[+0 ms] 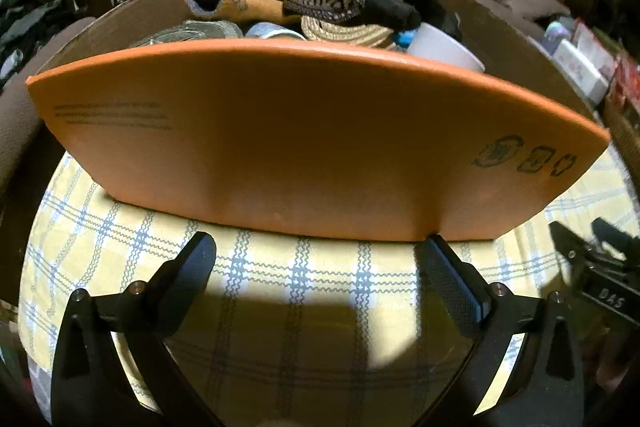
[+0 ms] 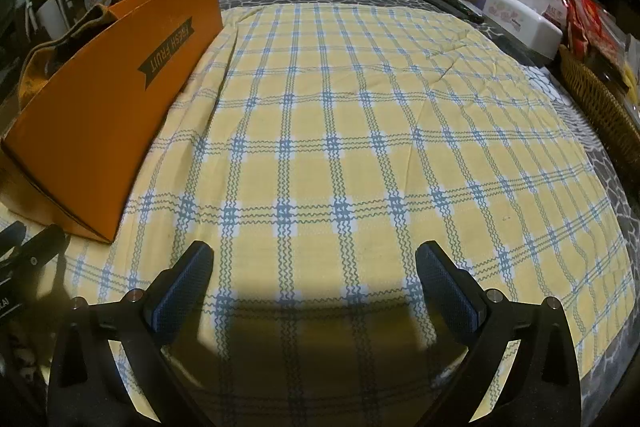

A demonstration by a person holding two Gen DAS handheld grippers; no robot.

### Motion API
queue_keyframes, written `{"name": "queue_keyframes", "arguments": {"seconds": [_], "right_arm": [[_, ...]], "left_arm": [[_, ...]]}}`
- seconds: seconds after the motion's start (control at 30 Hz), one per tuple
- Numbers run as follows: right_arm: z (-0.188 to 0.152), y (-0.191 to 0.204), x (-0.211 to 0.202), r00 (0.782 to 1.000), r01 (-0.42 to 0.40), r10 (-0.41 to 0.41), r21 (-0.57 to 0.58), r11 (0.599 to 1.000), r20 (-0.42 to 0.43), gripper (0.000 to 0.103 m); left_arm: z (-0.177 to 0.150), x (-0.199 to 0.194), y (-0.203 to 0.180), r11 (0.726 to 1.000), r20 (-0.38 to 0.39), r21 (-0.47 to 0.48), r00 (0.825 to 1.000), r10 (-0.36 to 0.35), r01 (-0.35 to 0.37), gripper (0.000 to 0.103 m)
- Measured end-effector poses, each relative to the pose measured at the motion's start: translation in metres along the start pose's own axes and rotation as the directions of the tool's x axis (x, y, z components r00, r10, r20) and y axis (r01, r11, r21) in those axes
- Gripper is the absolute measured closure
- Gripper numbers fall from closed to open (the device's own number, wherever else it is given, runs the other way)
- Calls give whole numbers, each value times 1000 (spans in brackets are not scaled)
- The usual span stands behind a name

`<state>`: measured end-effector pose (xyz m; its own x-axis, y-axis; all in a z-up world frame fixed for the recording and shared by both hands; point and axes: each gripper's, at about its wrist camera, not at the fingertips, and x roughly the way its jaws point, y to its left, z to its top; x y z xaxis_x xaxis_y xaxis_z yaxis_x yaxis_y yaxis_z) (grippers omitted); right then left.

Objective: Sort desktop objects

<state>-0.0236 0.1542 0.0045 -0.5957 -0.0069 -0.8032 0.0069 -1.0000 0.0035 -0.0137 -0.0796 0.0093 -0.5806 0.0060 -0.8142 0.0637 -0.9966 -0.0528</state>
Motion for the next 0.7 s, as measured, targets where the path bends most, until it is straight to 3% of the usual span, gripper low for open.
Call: {"name": "queue_keyframes", "arguments": {"seconds": [0.07, 0.7], "right_arm": [[0, 0, 0, 1000, 1, -1, -1, 1000, 0, 0], [0, 1, 0, 1000, 1, -1, -1, 1000, 0, 0]], "left_arm": [[0, 2, -6, 999, -7, 25, 999, 35, -34, 0], [0, -1, 4, 1000, -9, 19, 1000, 23, -23, 0]]}}
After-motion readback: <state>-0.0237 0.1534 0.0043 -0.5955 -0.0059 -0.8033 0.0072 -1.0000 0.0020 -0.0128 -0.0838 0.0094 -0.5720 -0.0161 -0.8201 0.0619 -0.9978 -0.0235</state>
